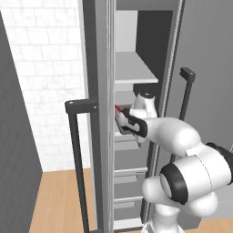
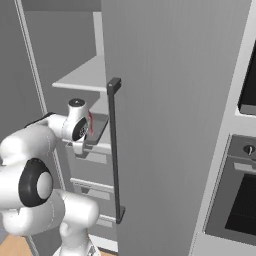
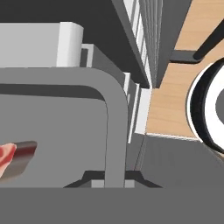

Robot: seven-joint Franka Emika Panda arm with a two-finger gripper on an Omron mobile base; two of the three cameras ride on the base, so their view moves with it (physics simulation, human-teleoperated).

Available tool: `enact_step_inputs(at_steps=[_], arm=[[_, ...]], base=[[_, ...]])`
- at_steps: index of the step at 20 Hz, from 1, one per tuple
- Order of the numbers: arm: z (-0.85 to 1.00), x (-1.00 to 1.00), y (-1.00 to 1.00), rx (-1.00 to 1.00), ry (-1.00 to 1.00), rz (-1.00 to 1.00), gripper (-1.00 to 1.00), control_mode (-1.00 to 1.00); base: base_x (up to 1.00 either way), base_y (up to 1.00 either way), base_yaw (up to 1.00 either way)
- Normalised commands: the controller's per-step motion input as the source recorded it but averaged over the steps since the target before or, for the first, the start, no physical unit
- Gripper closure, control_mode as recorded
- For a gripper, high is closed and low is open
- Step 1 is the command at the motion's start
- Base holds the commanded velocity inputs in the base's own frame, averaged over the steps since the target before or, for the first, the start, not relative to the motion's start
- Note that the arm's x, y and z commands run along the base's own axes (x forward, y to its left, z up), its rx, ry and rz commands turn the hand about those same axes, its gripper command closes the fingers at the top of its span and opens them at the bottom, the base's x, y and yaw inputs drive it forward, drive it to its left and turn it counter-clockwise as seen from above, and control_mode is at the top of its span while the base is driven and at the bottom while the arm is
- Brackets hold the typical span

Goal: Take the meat container that has the steak and place it on the second highest rack of the freezer. Then take the vegetable container that has the sweet potato and corn and place it on the highest rack of the freezer.

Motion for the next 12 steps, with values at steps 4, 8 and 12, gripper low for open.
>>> enact_step_inputs(at_steps=[4,8,12], arm=[[-0.12,0.09,0.00,0.00,0.00,0.00,1.00,-1.00],[-0.10,0.49,0.00,0.00,0.03,-0.01,1.00,-1.00],[-0.07,0.57,0.00,0.00,0.01,-0.01,1.00,-1.00]], base=[[0.00,0.00,0.00],[0.00,0.00,0.00],[0.00,0.00,0.00]])
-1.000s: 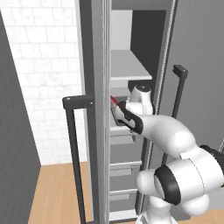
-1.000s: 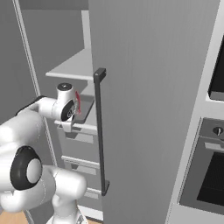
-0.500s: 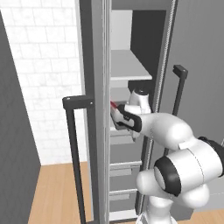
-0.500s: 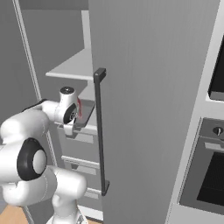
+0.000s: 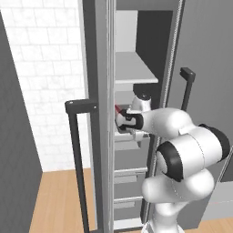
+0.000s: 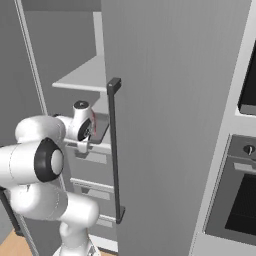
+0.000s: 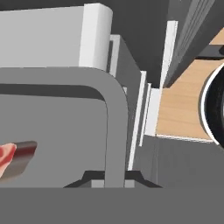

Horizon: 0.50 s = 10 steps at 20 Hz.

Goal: Take the meat container that has the steak and place it on the second highest rack of the freezer. Then take the vegetable container that has the sweet potato and corn and place it on the highest rack of the freezer.

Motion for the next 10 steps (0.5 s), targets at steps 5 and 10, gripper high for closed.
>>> enact_step_inputs(at_steps=[5,10], arm=[[-0.15,0.49,0.00,0.00,0.01,-0.01,1.00,-1.00],[-0.24,0.34,0.01,0.00,0.01,-0.05,1.00,-1.00]], base=[[0.00,0.00,0.00],[0.00,0.00,0.00]])
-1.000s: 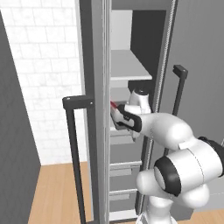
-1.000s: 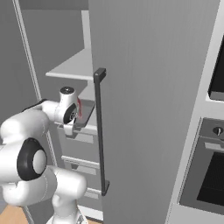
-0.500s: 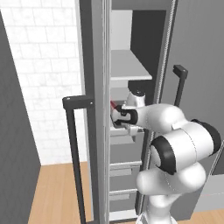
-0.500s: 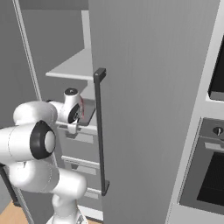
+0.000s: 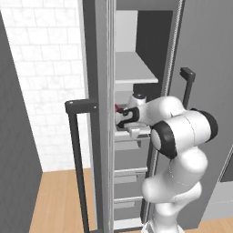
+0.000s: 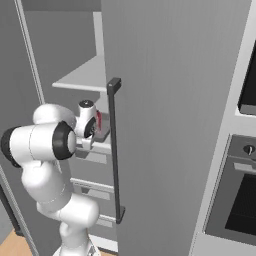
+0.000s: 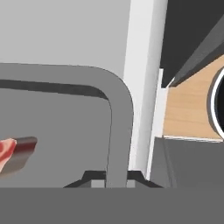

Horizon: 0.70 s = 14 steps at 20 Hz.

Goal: Take the meat container that has the steak and place it on the second highest rack of the freezer. Then take the vegetable container that has the sweet potato and corn and place it on the highest rack of the freezer.

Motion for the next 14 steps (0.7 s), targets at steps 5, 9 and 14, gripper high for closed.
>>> enact_step_inputs(at_steps=[5,9,14], arm=[[-0.16,0.44,0.00,0.00,0.01,-0.03,1.00,-1.00],[-0.14,0.22,0.00,0.00,0.02,0.00,1.00,-1.00],[-0.08,0.01,0.00,0.00,0.00,0.00,1.00,-1.00]], base=[[0.00,0.00,0.00],[0.00,0.00,0.00],[0.00,0.00,0.00]])
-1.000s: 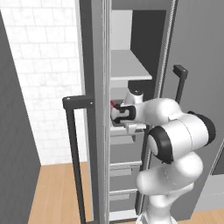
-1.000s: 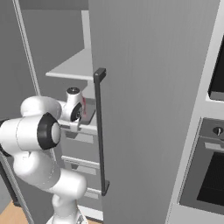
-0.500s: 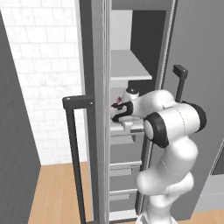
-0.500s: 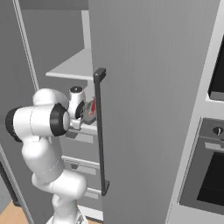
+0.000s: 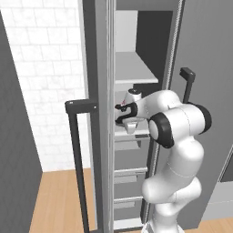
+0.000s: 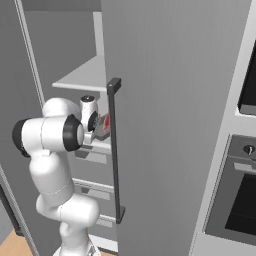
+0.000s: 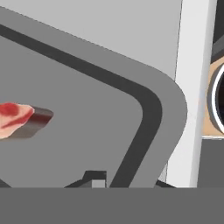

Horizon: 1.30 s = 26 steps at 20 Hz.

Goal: Take the meat container that has the steak and place it on the second highest rack of the freezer. Then take the vegetable container that has the sweet potato and corn and place it on the highest rack of the freezer.

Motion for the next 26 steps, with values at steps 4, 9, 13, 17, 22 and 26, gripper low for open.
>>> enact_step_inputs(at_steps=[4,9,13,17,22,26], arm=[[-0.16,0.00,0.10,-0.06,0.00,0.00,-1.00,-1.00],[-0.02,-0.21,0.13,-0.11,-0.13,0.00,-1.00,-1.00],[0.14,-0.16,0.02,-0.03,-0.20,0.00,-1.00,-1.00],[0.12,-0.72,0.10,-0.03,-0.24,0.00,-1.00,-1.00],[0.54,-0.63,0.00,-0.01,-0.21,0.03,-1.00,-1.00],[1.00,-0.51,0.00,0.00,0.00,0.00,-1.00,-1.00]], base=[[0.00,0.00,0.00],[0.00,0.00,0.00],[0.00,0.00,0.00],[0.00,0.00,0.00],[0.00,0.00,0.00],[0.00,0.00,0.00]])
